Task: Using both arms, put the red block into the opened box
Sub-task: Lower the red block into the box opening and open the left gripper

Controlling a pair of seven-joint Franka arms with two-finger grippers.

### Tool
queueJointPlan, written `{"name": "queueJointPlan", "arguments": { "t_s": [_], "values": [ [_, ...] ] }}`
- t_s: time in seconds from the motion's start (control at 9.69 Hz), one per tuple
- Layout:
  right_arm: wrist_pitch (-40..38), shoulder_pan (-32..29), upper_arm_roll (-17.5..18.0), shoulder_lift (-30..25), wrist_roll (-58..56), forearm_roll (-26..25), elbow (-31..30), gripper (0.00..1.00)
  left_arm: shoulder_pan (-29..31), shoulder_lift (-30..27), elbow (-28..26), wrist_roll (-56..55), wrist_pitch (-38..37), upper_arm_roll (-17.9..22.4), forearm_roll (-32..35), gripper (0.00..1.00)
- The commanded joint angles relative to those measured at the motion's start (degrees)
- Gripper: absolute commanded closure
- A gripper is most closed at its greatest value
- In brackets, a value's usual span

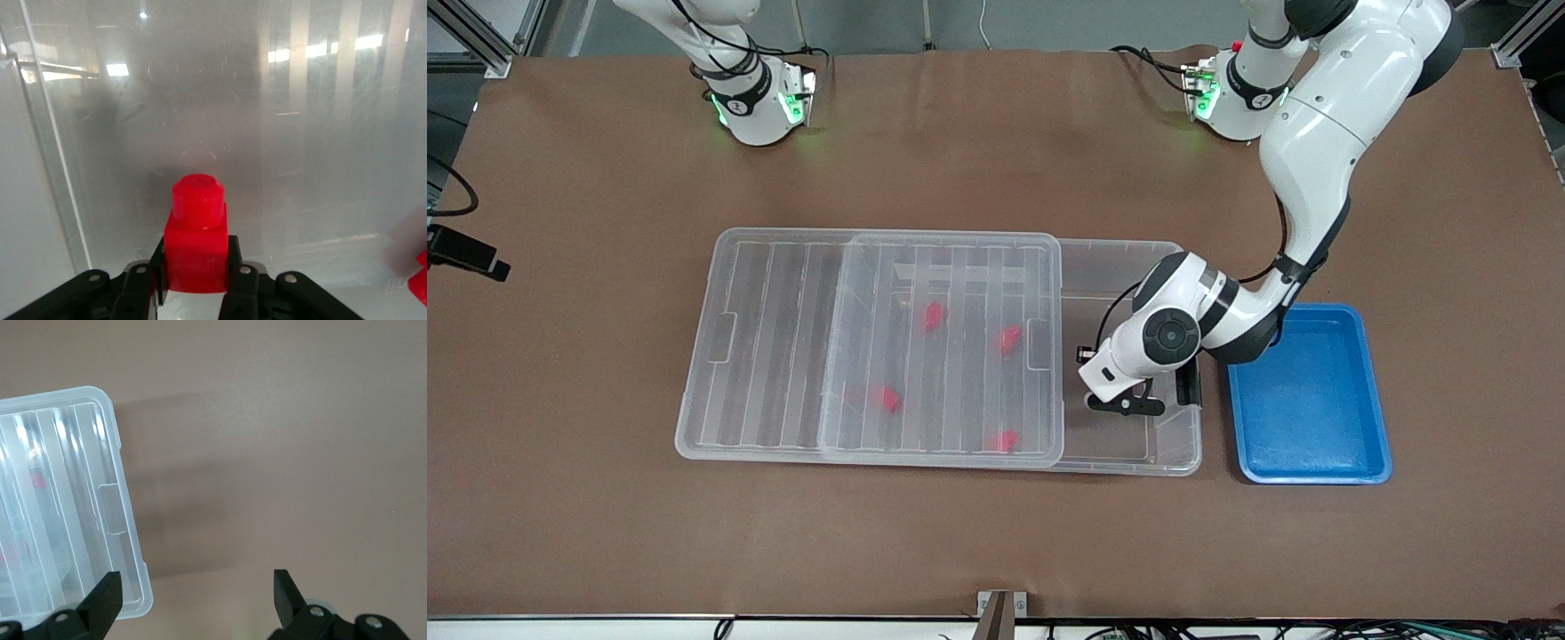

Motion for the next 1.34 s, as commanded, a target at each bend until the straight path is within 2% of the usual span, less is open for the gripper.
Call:
{"name": "queueJointPlan", "arguments": {
  "t_s": [0.0,0.1,0.21,0.72,0.83,0.93,1.03,1.13,1.24],
  "values": [
    [0.31,0.01,-0.07,-1.03,0.78,-0.28,-0.8,0.0,-0.28,2.02,1.04,-1.53,0.91,-0.16,1.76,0.14],
    [0.31,0.01,-0.07,-1.03,0.86,-0.36,-0.8,0.0,-0.2,1.58,1.04,-1.53,0.91,-0.25,1.94,0.07],
    [0.22,0.01,-0.07,-1.03,0.86,-0.28,-0.8,0.0,0.5,-0.25,0.78,-1.53,0.47,-0.86,1.94,0.05],
    [0.22,0.09,-0.07,-0.94,0.17,-0.1,-0.89,0.0,1.82,-11.14,-0.01,-1.01,-10.23,-1.92,0.89,0.03],
    [-0.21,0.01,0.02,-0.51,-1.49,-0.19,-1.15,0.0,2.61,-13.6,-0.27,-0.4,-11.56,-1.83,0.8,0.01],
    [-0.04,0.09,-0.06,0.28,-8.3,-0.1,-1.76,0.02,3.14,-15.54,-0.63,-0.3,-11.66,-1.49,0.63,0.01],
    [1.53,-0.25,0.02,3.59,-12.98,0.07,-2.29,0.38,3.58,-18.43,-0.72,0.13,-12.18,-0.35,-0.94,0.01],
    [4.15,0.09,-0.06,6.41,-14.68,0.16,-2.82,0.91,3.58,-20.55,-1.15,2.83,-12.71,1.92,-1.31,0.01],
    [6.27,0.36,-0.07,9.49,-16.52,-0.01,-3.17,1.0,3.58,-23.27,-1.16,5.56,-12.98,4.38,-3.57,0.01]
  ]
}}
